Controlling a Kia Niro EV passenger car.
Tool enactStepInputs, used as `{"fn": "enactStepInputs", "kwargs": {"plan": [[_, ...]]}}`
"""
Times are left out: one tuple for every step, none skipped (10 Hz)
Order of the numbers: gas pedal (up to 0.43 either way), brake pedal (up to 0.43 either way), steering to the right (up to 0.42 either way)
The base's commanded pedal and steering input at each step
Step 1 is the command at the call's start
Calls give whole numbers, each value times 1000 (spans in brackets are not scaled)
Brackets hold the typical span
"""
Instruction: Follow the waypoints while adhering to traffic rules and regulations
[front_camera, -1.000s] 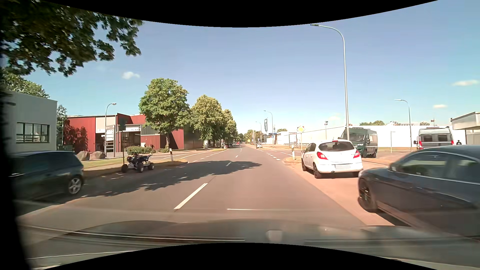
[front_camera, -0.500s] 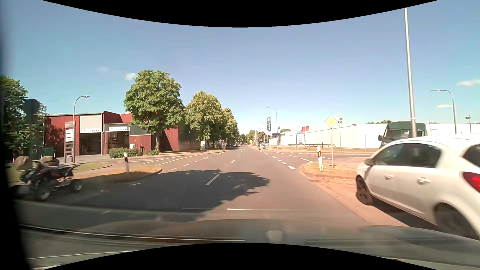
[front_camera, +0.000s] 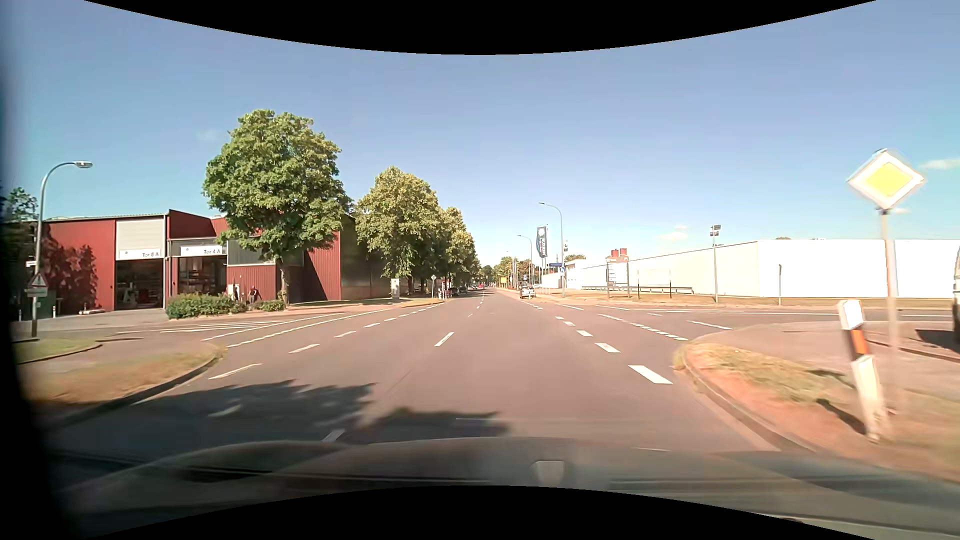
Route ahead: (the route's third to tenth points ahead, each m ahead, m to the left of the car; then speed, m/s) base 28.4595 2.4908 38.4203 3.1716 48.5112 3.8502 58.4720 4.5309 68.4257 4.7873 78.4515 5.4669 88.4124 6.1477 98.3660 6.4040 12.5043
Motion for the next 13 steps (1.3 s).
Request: {"fn": "enactStepInputs", "kwargs": {"plan": [[138, 6, -1], [138, 6, 0], [138, 6, -1], [150, 6, -1], [150, 6, -1], [150, 6, -1], [169, 6, -1], [169, 6, -1], [169, 6, -1], [169, 6, -3], [169, 6, -3], [169, 6, -4], [169, 6, -4]]}}
